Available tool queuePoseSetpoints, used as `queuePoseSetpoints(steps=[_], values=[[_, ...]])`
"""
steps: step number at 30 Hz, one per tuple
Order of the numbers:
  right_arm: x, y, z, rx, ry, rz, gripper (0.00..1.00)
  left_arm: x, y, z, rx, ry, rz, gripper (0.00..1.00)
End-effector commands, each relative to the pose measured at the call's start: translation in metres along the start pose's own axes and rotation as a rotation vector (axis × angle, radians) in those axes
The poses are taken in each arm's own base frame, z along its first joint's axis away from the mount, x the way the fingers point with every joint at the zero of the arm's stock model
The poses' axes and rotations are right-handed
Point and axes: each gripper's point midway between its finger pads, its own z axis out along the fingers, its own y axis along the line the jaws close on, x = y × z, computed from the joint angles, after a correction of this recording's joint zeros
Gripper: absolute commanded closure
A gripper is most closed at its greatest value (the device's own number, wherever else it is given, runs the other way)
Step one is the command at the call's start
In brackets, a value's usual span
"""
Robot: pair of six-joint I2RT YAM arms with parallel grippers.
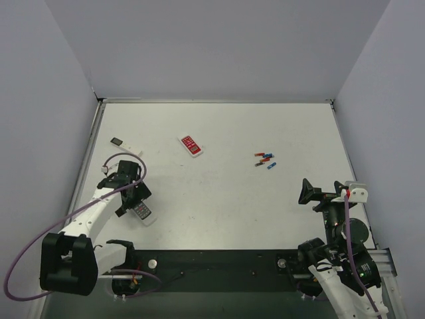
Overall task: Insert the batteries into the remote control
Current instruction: Pick up the remote control from the center of the board.
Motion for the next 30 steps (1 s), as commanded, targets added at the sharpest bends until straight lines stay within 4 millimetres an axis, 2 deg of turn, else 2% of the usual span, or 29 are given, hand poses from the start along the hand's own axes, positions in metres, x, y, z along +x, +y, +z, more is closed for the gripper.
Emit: queuePoseSetpoints(steps=[1, 5, 9, 16, 21, 23, 25, 29, 30], values=[[-0.033, -0.004, -0.020, -0.029, -0.179, 0.089, 0.00, -0.003, -0.008, 0.013, -0.011, -0.015, -0.026, 0.03], [-0.034, -0.004, -0.020, -0.027, -0.182, 0.089, 0.00, -0.003, -0.011, 0.020, -0.009, -0.017, -0.019, 0.03], [-0.033, -0.004, -0.019, -0.028, -0.178, 0.087, 0.00, 0.007, -0.013, 0.029, -0.027, 0.018, -0.012, 0.06], [-0.032, -0.003, -0.019, -0.030, -0.172, 0.087, 0.00, 0.017, -0.018, 0.036, -0.065, 0.043, 0.024, 0.22], [-0.036, 0.006, -0.019, -0.072, -0.155, 0.119, 0.00, 0.014, -0.033, 0.026, -0.054, -0.008, 0.076, 0.44], [-0.036, 0.023, -0.019, -0.161, -0.134, 0.116, 0.00, 0.016, -0.045, 0.019, -0.011, -0.019, 0.097, 0.56], [-0.034, 0.039, -0.015, -0.230, -0.083, 0.106, 0.00, 0.016, -0.061, 0.010, 0.072, -0.025, 0.087, 0.64], [-0.022, 0.083, -0.013, -0.421, 0.058, 0.177, 0.00, 0.011, -0.092, -0.014, 0.263, -0.057, 0.053, 0.77], [-0.013, 0.105, -0.014, -0.520, 0.134, 0.199, 0.00, 0.008, -0.105, -0.029, 0.356, -0.065, 0.050, 0.81]])
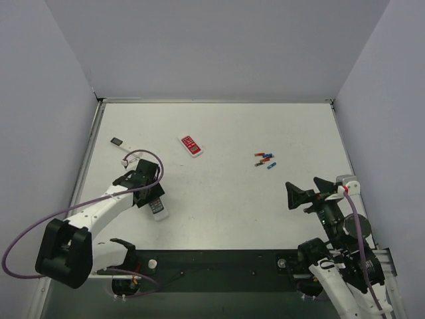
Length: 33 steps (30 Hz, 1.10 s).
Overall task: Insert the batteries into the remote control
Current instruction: Pick up the remote control from the center of the board, then adjust the remote control.
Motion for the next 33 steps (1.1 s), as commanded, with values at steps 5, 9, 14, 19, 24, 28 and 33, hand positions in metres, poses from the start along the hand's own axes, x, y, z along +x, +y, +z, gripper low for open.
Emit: queuePoseSetpoints(steps=[5, 9, 14, 19, 24, 28, 33], values=[[0.015, 0.131, 0.008, -0.661, 0.293, 0.218, 0.00, -0.044, -0.099, -0.087, 0.633, -0.193, -0.088, 0.85], [0.028, 0.173, 0.009, -0.894, 0.449, 0.332, 0.00, -0.046, -0.128, -0.146, 0.938, -0.221, -0.099, 0.88], [0.032, 0.209, 0.012, -0.995, 0.456, 0.335, 0.00, -0.051, -0.147, -0.212, 1.233, -0.309, -0.105, 0.88], [0.033, 0.257, 0.006, -1.125, 0.505, 0.387, 0.00, -0.048, -0.153, -0.275, 1.491, -0.362, -0.100, 0.88], [0.030, 0.288, 0.010, -1.177, 0.486, 0.375, 0.00, -0.044, -0.150, -0.318, 1.657, -0.398, -0.087, 0.88], [0.021, 0.298, 0.014, -1.210, 0.449, 0.405, 0.00, -0.042, -0.143, -0.346, 1.775, -0.435, -0.096, 0.88], [0.004, 0.309, 0.010, -1.297, 0.397, 0.442, 0.00, -0.033, -0.143, -0.362, 1.854, -0.418, -0.083, 0.88]])
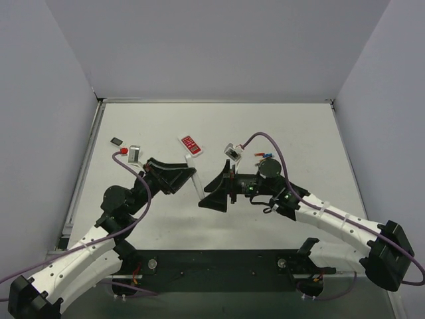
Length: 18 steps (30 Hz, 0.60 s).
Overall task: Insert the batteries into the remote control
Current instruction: Adjust the remote control.
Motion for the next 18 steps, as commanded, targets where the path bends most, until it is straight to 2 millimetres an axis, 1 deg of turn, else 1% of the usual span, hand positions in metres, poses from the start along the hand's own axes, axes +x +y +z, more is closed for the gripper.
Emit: queuePoseSetpoints(steps=[1, 2, 3, 4, 5, 7, 8, 9, 10, 11, 12, 13, 14, 15, 16, 17, 18], values=[[-0.045, 0.047, 0.005, -0.196, -0.120, -0.119, 0.00, -0.012, -0.047, 0.000, 0.194, -0.047, 0.007, 0.88], [-0.045, 0.049, 0.006, -0.211, -0.117, -0.112, 0.01, -0.009, -0.046, 0.001, 0.198, -0.041, 0.005, 0.88], [-0.050, 0.055, 0.006, -0.239, -0.136, -0.126, 0.02, -0.007, -0.050, 0.000, 0.215, -0.037, 0.000, 0.88], [-0.051, 0.057, 0.005, -0.254, -0.141, -0.127, 0.05, -0.007, -0.055, 0.001, 0.236, -0.041, 0.001, 0.88], [-0.050, 0.060, 0.006, -0.273, -0.135, -0.121, 0.07, -0.005, -0.054, 0.002, 0.237, -0.034, -0.002, 0.88], [-0.051, 0.064, 0.005, -0.294, -0.138, -0.129, 0.16, -0.002, -0.057, 0.003, 0.253, -0.026, -0.003, 0.88], [-0.051, 0.067, 0.004, -0.303, -0.136, -0.139, 0.19, 0.000, -0.059, 0.004, 0.257, -0.021, -0.006, 0.88], [-0.051, 0.068, 0.004, -0.310, -0.133, -0.143, 0.22, 0.002, -0.056, 0.005, 0.253, -0.015, -0.006, 0.88], [-0.050, 0.069, 0.003, -0.312, -0.130, -0.152, 0.35, 0.005, -0.057, 0.005, 0.255, -0.009, -0.010, 0.88], [-0.050, 0.070, 0.001, -0.310, -0.130, -0.160, 0.42, 0.006, -0.055, 0.006, 0.251, -0.008, -0.011, 0.88], [-0.047, 0.067, 0.001, -0.292, -0.121, -0.171, 0.50, 0.006, -0.054, 0.005, 0.247, -0.009, -0.011, 0.87], [-0.045, 0.064, 0.001, -0.280, -0.115, -0.178, 0.64, 0.008, -0.051, 0.005, 0.235, -0.002, -0.012, 0.87], [-0.046, 0.064, -0.001, -0.266, -0.119, -0.191, 0.71, 0.007, -0.050, 0.004, 0.230, -0.007, -0.014, 0.85], [-0.040, 0.055, 0.000, -0.225, -0.099, -0.203, 0.76, 0.010, -0.045, 0.004, 0.205, 0.002, -0.008, 0.79], [-0.039, 0.051, -0.001, -0.199, -0.095, -0.213, 0.85, 0.010, -0.043, 0.004, 0.193, 0.005, -0.001, 0.70], [-0.040, 0.050, -0.004, -0.178, -0.096, -0.237, 0.89, 0.006, -0.044, 0.003, 0.184, -0.008, 0.012, 0.60], [-0.031, 0.035, -0.004, -0.096, -0.060, -0.210, 0.93, 0.011, -0.032, 0.003, 0.127, 0.012, 0.037, 0.49]])
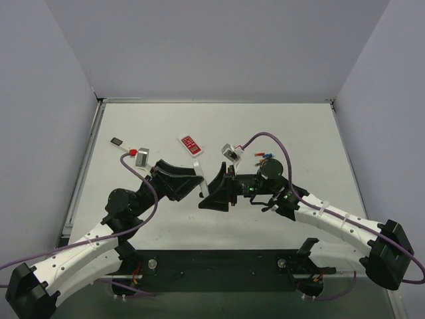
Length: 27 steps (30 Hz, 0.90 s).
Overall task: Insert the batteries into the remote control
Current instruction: Adjust the remote control.
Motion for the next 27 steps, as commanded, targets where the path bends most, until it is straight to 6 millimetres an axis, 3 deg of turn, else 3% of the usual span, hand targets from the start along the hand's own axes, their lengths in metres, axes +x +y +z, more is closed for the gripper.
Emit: queuePoseSetpoints(steps=[1, 2, 3, 4, 5, 6, 8, 9, 11, 14, 19, 23, 27], values=[[-0.017, -0.002, -0.011, 0.102, -0.009, -0.226, 1.00, -0.010, 0.003, -0.005, -0.062, -0.030, 0.065, 0.33], [-0.017, -0.005, -0.016, 0.137, -0.004, -0.249, 1.00, -0.021, 0.001, -0.007, -0.085, -0.069, 0.085, 0.25], [-0.003, -0.017, -0.022, 0.210, 0.055, -0.223, 1.00, -0.017, 0.015, -0.012, -0.156, -0.046, 0.107, 0.20], [-0.007, -0.028, -0.027, 0.284, 0.058, -0.287, 1.00, -0.019, 0.020, -0.015, -0.197, -0.053, 0.120, 0.13], [-0.008, -0.032, -0.033, 0.329, 0.064, -0.308, 1.00, -0.031, 0.018, -0.017, -0.228, -0.092, 0.135, 0.11], [0.005, -0.038, -0.038, 0.377, 0.115, -0.304, 1.00, -0.026, 0.030, -0.021, -0.292, -0.059, 0.155, 0.11], [0.005, -0.051, -0.046, 0.472, 0.140, -0.367, 1.00, -0.022, 0.041, -0.022, -0.351, -0.016, 0.179, 0.09], [0.014, -0.054, -0.048, 0.498, 0.180, -0.373, 1.00, -0.021, 0.042, -0.021, -0.377, 0.007, 0.177, 0.09], [0.011, -0.068, -0.055, 0.602, 0.193, -0.423, 1.00, -0.010, 0.046, -0.016, -0.379, 0.050, 0.161, 0.08], [0.016, -0.082, -0.063, 0.724, 0.230, -0.453, 1.00, -0.002, 0.045, -0.007, -0.372, 0.051, 0.139, 0.07], [0.014, -0.085, -0.058, 0.801, 0.238, -0.504, 1.00, 0.004, 0.062, -0.001, -0.473, 0.018, 0.174, 0.07], [0.017, -0.087, -0.051, 0.847, 0.248, -0.528, 1.00, 0.025, 0.076, 0.003, -0.539, 0.046, 0.170, 0.09], [0.017, -0.089, -0.045, 0.852, 0.215, -0.522, 1.00, 0.034, 0.086, 0.004, -0.559, 0.025, 0.136, 0.23]])
